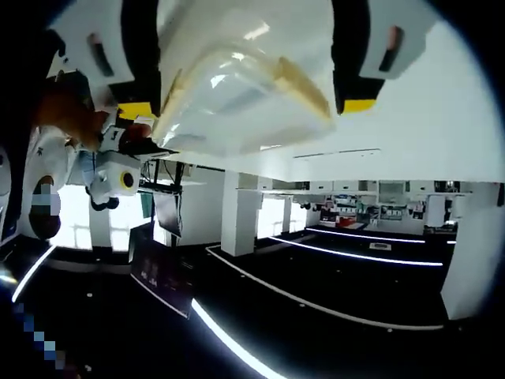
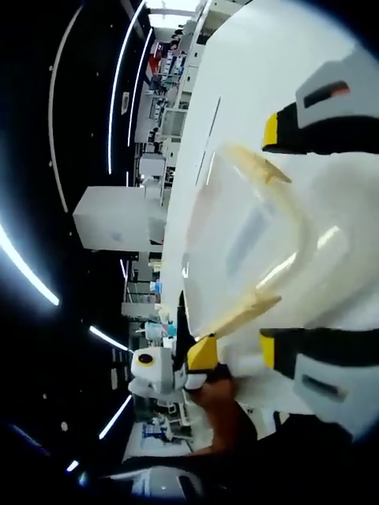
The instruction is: Snap each plastic latch of the storage box into its locked position after aligning the lid with the box until every specified latch is closed and the lid sits flush.
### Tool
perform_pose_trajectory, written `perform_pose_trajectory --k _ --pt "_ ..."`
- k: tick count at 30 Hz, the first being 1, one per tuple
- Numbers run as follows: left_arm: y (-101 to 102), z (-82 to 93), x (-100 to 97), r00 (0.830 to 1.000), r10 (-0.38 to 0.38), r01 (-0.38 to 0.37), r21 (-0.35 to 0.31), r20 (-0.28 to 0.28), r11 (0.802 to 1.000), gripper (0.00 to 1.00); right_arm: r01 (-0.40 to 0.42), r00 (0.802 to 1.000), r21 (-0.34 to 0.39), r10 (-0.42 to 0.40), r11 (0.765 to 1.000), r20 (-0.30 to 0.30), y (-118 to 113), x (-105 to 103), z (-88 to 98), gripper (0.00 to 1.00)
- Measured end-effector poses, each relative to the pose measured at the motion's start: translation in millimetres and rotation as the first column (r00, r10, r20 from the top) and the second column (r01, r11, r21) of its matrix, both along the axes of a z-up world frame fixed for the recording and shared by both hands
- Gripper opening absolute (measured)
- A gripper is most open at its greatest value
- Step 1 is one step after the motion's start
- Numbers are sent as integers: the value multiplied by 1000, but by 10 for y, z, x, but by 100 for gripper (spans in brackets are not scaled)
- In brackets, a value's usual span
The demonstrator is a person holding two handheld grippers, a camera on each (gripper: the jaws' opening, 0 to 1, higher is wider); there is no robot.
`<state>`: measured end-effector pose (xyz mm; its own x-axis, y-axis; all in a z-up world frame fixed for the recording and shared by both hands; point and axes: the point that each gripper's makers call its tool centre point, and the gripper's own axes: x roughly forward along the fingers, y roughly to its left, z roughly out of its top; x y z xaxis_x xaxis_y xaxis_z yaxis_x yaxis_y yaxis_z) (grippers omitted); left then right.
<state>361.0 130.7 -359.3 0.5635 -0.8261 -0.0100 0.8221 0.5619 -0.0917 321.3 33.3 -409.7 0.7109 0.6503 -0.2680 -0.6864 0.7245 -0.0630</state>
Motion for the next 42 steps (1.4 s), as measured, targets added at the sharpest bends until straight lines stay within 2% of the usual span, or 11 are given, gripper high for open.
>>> perform_pose_trajectory --k 5,8,19,23,29,31,32,33,35,39,42 --pt "120 -41 46 998 42 -44 47 38 998 100 36 998 -23 -35 999 50 -128 -70 2 100" --pt "169 -70 8 998 38 -40 67 40 997 100 31 998 33 -32 999 46 -171 -127 69 100" --pt "270 -145 -165 1000 -2 3 88 -5 996 100 65 997 51 -67 997 49 -196 -146 106 100" --pt "326 -157 -173 1000 21 -19 91 -22 996 100 117 992 -26 -116 993 53 -290 -113 89 100" --pt "389 -48 -226 998 54 -52 68 -37 996 100 129 984 -41 -122 991 132 -238 -219 355 100" --pt "397 -17 -248 998 60 -58 79 -24 995 100 115 985 -31 -110 993 131 -183 -282 401 91" --pt "400 15 -271 998 60 -58 77 -19 995 100 104 993 -27 -102 994 60 -158 -358 343 80" --pt "396 33 -291 998 57 -55 73 -25 996 100 104 993 -26 -102 994 56 -153 -373 352 73" --pt "391 58 -335 998 50 -48 67 -32 997 97 118 991 29 -119 993 53 -134 -389 406 75" --pt "395 98 -371 998 63 -61 76 -17 995 99 165 980 87 -173 982 94 -240 -369 509 99" --pt "381 107 -420 999 54 -53 96 -10 994 99 162 981 94 -171 982 90 -240 -394 494 100"
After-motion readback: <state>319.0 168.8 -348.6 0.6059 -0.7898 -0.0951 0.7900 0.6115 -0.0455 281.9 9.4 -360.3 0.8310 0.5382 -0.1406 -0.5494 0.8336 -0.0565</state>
